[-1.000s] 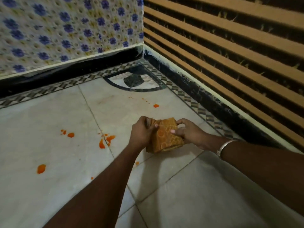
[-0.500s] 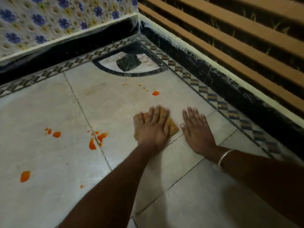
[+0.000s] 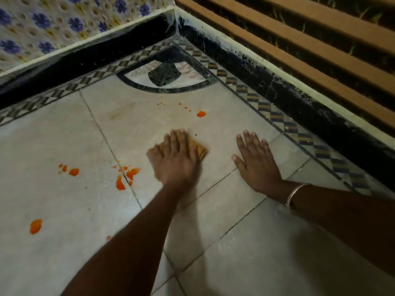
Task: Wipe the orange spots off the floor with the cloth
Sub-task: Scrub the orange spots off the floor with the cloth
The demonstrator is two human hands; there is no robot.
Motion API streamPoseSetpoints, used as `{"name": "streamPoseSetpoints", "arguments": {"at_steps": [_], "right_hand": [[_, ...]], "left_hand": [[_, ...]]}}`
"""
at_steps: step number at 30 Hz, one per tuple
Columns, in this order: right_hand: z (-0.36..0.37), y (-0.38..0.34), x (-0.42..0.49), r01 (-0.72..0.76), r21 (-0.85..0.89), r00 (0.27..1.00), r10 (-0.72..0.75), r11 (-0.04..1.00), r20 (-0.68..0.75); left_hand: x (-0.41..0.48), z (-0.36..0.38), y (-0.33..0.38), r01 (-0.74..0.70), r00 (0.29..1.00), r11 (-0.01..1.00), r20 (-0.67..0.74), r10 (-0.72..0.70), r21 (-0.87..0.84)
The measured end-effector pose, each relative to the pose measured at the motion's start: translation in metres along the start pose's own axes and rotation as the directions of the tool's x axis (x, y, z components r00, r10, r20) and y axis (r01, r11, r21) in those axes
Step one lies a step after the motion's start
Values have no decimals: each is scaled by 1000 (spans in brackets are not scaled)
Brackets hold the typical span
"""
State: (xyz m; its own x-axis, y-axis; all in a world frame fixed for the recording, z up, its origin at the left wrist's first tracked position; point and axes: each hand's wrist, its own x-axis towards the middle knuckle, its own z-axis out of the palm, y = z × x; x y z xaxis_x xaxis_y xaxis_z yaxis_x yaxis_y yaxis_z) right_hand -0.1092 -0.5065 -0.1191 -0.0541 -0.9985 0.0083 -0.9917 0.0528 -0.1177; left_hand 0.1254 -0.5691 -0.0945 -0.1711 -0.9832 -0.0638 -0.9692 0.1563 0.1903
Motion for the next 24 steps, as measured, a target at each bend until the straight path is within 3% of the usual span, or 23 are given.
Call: {"name": "streamPoseSetpoints", "arguments": {"at_steps": [3, 8, 10, 12, 15, 18, 21, 24], "right_hand": [[2, -1, 1, -15, -7, 999, 15, 1000, -30], [0, 2, 1, 20, -34, 999, -21, 999, -30], [1, 4, 2, 18, -27, 1000, -18, 999, -22], [3, 3, 2, 2, -22, 1000, -2, 1000, -12], [3, -1, 2, -15, -14, 1000, 14, 1000, -26], [4, -1, 0, -21, -43, 999, 19, 999, -30], [3, 2, 3, 14, -42, 1000, -14, 999, -4], [0, 2, 1, 13, -19, 1000, -13, 1000, 0]], "left_hand": [[-52, 6, 26, 64, 998, 998, 10, -64, 7], [-8, 7, 58, -306, 950, 952, 55, 307, -28], [20, 2, 37, -249, 968, 968, 50, 248, 31], [20, 1, 14, -92, 996, 995, 26, 91, 32], [-36, 7, 22, 82, 996, 997, -35, -82, -9], [-78, 19, 57, -63, 998, 997, 21, 64, -52], [-31, 11, 51, -218, 973, 975, 64, 221, -45], [-1, 5, 7, -88, 996, 996, 22, 88, -7]]}}
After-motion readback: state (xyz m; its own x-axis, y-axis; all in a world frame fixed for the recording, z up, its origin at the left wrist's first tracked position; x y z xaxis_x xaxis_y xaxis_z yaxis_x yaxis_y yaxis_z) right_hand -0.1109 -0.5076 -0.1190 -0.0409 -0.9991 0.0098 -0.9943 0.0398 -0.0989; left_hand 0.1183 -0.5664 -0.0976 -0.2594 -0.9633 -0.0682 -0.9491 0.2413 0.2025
